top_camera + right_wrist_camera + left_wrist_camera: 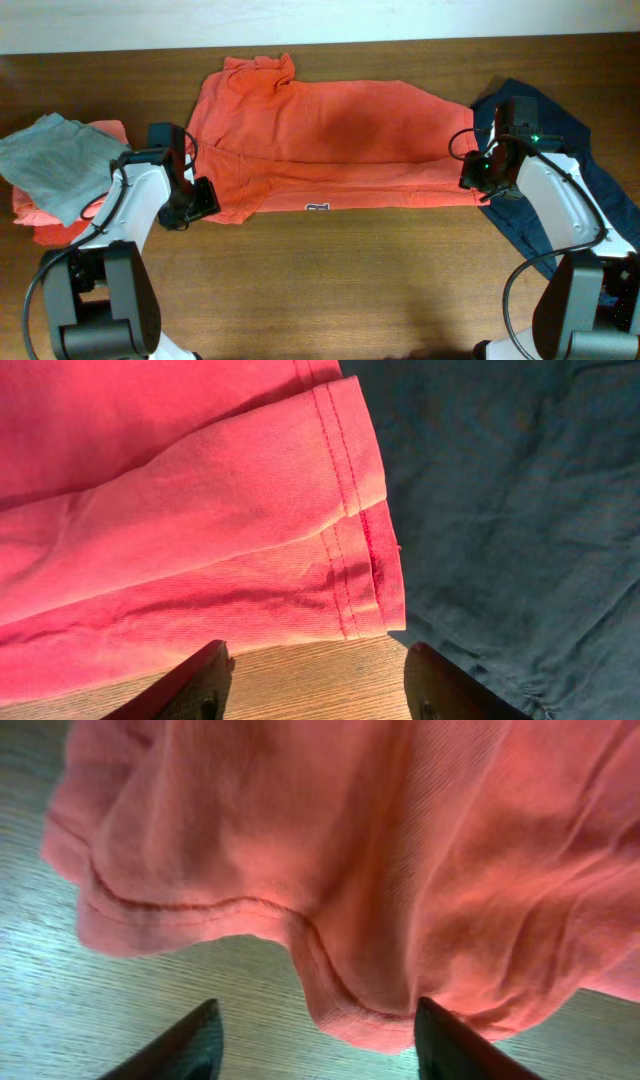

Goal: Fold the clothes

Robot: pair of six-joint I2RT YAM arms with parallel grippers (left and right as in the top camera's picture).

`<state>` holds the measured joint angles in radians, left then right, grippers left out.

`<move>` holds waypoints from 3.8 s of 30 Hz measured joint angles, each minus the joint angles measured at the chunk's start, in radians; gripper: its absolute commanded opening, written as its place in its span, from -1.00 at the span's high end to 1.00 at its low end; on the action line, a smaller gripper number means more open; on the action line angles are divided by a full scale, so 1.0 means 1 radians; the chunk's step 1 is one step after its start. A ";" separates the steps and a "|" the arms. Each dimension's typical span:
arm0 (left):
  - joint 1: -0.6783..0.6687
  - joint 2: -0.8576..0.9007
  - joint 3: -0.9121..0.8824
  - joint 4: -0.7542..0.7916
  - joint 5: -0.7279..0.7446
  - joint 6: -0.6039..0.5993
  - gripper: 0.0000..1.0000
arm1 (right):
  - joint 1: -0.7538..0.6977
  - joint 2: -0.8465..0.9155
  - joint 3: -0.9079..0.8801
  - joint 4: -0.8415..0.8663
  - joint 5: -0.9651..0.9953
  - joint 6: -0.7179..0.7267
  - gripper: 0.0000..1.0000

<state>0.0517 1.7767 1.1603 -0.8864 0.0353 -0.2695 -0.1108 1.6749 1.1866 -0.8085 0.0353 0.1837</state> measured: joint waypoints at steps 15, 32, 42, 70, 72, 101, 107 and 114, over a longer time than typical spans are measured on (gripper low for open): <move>0.000 0.000 -0.010 0.114 0.093 0.015 1.00 | 0.000 0.000 0.000 -0.001 0.000 0.000 -0.19; -0.005 -0.001 0.179 0.303 0.269 0.028 -0.72 | 0.000 0.000 0.000 0.000 0.000 0.000 -0.19; -0.005 -0.001 0.076 0.130 0.109 0.035 -0.17 | 0.000 0.002 0.000 0.017 -0.027 -0.031 0.03; -0.006 0.048 -0.139 0.458 0.091 0.038 0.01 | 0.000 0.181 0.000 0.189 -0.052 -0.112 0.30; -0.005 0.057 -0.134 0.480 0.094 0.037 0.01 | 0.000 0.181 0.000 0.190 -0.052 -0.114 0.53; -0.005 0.080 -0.109 0.475 0.095 0.038 0.01 | -0.001 0.228 0.000 0.193 -0.005 -0.025 0.92; -0.005 0.080 -0.109 0.475 0.095 0.038 0.01 | -0.001 0.232 0.002 0.188 -0.001 -0.023 0.92; -0.005 0.080 -0.108 0.475 0.095 0.038 0.01 | -0.001 0.232 0.074 0.146 0.001 -0.022 0.92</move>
<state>0.0463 1.8572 1.0519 -0.4118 0.1299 -0.2317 -0.1120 1.9068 1.2602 -0.6624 0.0364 0.1619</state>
